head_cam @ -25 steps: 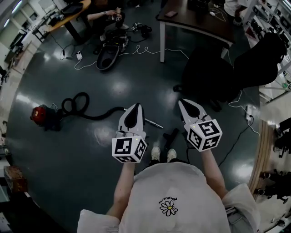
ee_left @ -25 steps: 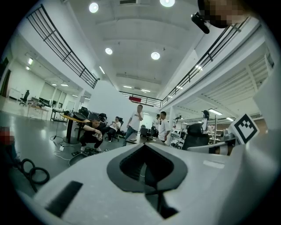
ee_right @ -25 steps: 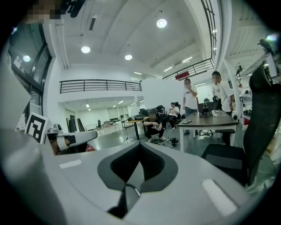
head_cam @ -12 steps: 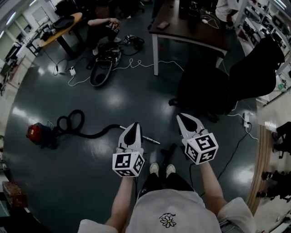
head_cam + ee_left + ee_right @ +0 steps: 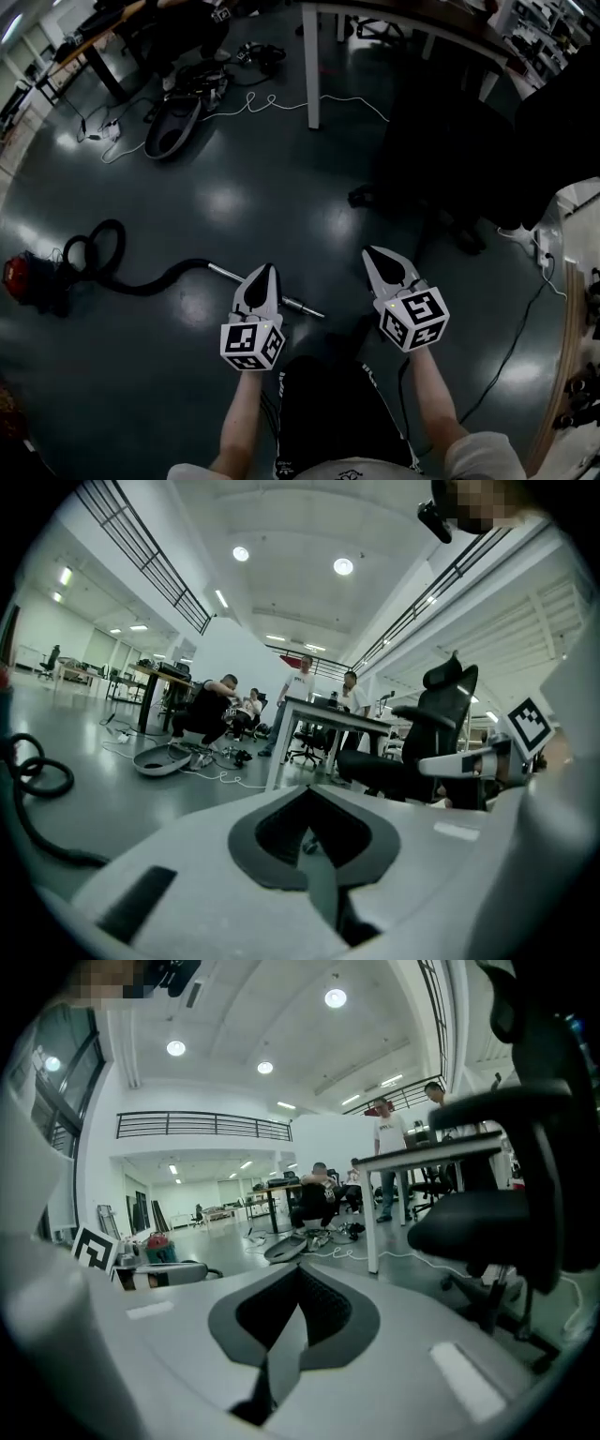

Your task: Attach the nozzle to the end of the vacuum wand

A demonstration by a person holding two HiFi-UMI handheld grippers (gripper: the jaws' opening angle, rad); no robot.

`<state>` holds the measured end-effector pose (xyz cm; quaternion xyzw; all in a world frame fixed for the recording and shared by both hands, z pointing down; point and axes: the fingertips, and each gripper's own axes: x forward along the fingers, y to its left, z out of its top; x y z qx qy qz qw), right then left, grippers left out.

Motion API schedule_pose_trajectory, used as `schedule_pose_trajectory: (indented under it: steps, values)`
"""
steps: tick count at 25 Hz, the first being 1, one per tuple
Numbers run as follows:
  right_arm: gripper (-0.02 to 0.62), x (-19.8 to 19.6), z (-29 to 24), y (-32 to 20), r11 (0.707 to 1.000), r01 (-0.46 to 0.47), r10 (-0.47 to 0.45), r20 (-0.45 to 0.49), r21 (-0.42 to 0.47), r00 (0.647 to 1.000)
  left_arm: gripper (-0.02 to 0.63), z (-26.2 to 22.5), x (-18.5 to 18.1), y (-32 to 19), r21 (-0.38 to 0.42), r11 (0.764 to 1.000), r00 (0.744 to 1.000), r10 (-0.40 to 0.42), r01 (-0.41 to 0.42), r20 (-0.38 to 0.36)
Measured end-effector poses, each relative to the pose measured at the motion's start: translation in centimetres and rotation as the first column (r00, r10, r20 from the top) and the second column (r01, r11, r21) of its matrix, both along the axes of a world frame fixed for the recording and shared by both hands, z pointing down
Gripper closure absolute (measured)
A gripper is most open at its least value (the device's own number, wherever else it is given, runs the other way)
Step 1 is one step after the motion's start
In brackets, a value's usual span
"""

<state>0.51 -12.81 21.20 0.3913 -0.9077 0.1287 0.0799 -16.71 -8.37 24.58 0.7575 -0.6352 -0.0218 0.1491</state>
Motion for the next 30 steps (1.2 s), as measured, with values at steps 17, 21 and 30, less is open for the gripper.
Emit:
schedule_pose_trajectory:
  steps: [17, 21, 30]
  values:
    - [0.591, -1.1, 31.2, -0.9, 0.995, 0.073, -0.065, -0.111, 0.072, 0.992, 0.604, 29.3, 3.4, -0.1, 0.008, 0.996, 0.991, 0.086, -0.087, 0.098]
    - [0.591, -0.7, 32.9, 0.0, 0.995, 0.074, -0.064, -0.132, 0.067, 0.989, 0.604, 31.3, 3.5, 0.4, -0.006, 0.998, 0.995, 0.061, -0.060, 0.077]
    - [0.591, 1.9, 38.8, 0.6, 0.983, 0.013, 0.113, -0.653, 0.184, 0.749, 0.604, 36.5, 5.4, 2.3, -0.089, 0.994, 0.992, 0.072, -0.063, 0.103]
